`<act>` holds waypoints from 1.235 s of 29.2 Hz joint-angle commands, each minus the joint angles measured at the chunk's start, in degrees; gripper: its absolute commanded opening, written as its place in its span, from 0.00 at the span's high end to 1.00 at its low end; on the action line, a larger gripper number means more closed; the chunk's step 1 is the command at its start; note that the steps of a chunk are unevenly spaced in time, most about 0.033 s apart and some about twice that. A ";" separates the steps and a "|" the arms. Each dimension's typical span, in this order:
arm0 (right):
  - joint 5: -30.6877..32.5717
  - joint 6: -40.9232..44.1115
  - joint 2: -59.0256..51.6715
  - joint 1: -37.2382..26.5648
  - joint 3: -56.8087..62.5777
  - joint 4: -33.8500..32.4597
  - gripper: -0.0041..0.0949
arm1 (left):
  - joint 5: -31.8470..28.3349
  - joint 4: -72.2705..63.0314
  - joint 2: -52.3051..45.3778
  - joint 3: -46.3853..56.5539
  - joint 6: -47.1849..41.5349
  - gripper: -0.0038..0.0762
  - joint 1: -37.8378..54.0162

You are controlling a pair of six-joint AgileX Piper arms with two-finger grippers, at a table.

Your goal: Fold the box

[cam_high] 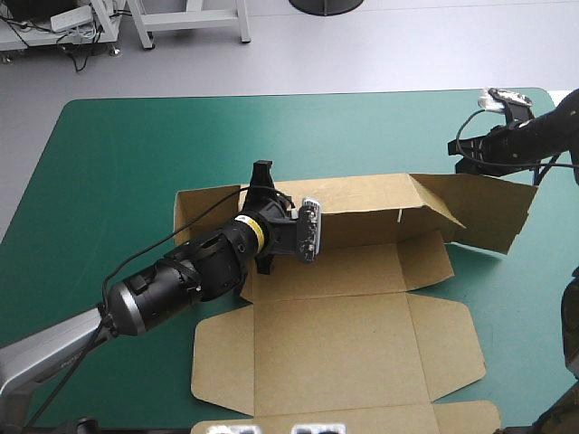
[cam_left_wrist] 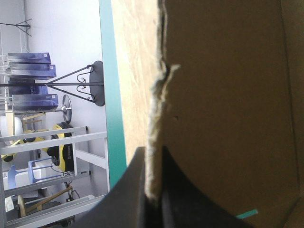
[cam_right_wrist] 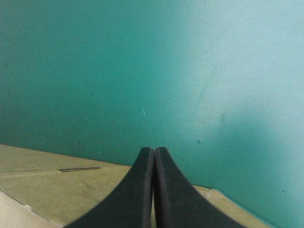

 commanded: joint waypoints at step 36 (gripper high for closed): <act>1.83 -3.60 -19.00 0.65 15.73 -5.95 0.98 | -3.76 20.52 -1.33 -0.77 -43.75 0.97 -0.38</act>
